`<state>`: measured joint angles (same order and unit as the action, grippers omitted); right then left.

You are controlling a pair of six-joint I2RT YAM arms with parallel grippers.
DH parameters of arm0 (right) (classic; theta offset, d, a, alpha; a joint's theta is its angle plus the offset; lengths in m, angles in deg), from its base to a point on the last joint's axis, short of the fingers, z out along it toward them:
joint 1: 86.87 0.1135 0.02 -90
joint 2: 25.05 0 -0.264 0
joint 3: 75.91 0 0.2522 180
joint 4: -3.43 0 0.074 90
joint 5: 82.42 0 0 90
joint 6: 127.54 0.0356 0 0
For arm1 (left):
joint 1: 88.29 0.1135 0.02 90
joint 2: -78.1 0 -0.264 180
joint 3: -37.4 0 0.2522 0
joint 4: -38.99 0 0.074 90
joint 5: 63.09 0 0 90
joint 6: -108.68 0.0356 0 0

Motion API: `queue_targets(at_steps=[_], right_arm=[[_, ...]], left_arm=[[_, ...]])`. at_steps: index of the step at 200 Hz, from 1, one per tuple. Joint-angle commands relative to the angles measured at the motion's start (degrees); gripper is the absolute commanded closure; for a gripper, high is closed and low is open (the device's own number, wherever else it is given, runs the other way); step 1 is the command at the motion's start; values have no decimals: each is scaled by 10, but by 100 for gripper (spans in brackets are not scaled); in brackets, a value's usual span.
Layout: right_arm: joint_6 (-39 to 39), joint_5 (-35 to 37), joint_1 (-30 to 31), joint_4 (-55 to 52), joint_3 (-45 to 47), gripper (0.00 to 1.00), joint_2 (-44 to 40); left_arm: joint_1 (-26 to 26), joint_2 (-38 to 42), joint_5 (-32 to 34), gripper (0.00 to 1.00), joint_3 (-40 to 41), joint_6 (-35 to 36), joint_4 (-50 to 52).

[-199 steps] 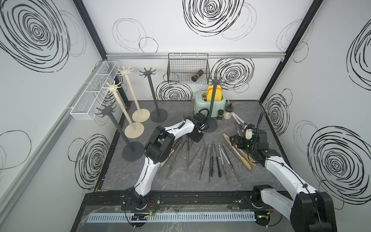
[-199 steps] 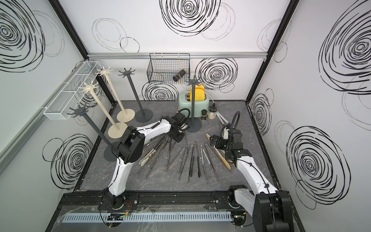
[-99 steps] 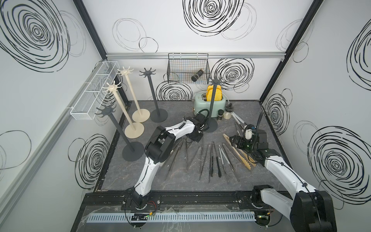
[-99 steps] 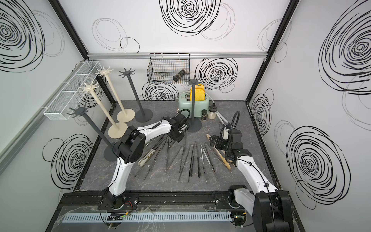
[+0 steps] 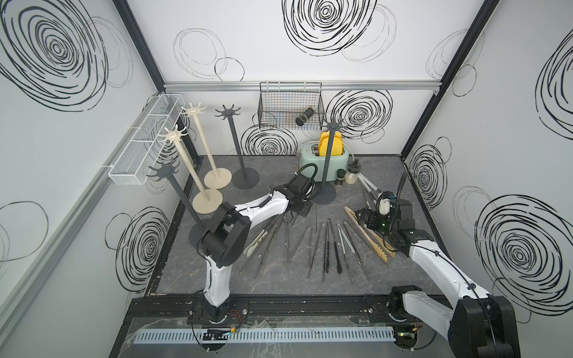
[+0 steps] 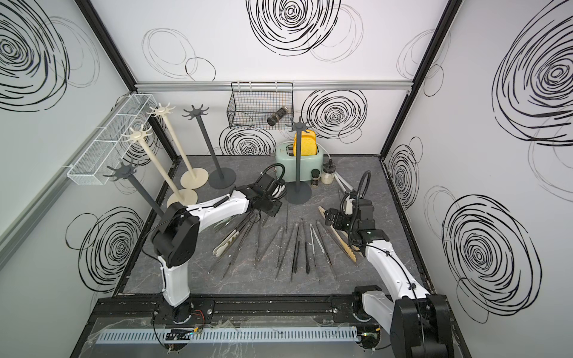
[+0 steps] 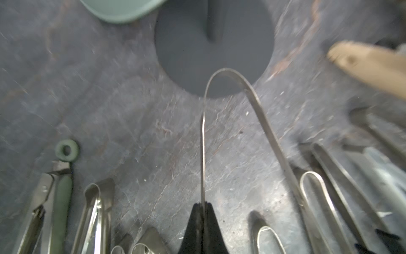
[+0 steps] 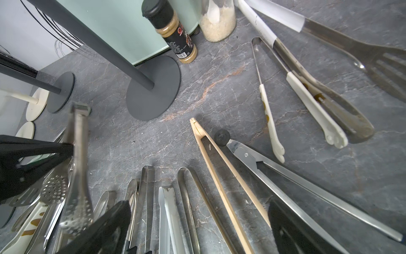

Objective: Hang food tongs on kitchen utensil racks
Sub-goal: Pick up the food tongs from the center of the board, then hang the food tongs on the rack.

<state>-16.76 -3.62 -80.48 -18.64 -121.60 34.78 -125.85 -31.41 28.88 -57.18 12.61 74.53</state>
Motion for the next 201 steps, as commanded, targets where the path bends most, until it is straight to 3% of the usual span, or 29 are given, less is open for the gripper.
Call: queue_targets(at_steps=[1, 48, 72, 145, 201], right_arm=[[-6, 7, 2, -8, -16, 0, -9], [-7, 1, 2, 3, -17, 0, -6], [-11, -9, 2, 6, -21, 0, -1], [-26, -46, 3, 27, -12, 1, -5], [-30, -43, 3, 25, -12, 1, -3]], left_arm=[[-13, 61, -15, 100, 46, -13, -168], [-33, 161, 22, 100, 112, -5, -332], [-26, 194, 32, 100, 104, -1, -361], [53, 168, -123, 100, -25, 9, -351], [77, 113, -162, 100, -111, 26, -344]])
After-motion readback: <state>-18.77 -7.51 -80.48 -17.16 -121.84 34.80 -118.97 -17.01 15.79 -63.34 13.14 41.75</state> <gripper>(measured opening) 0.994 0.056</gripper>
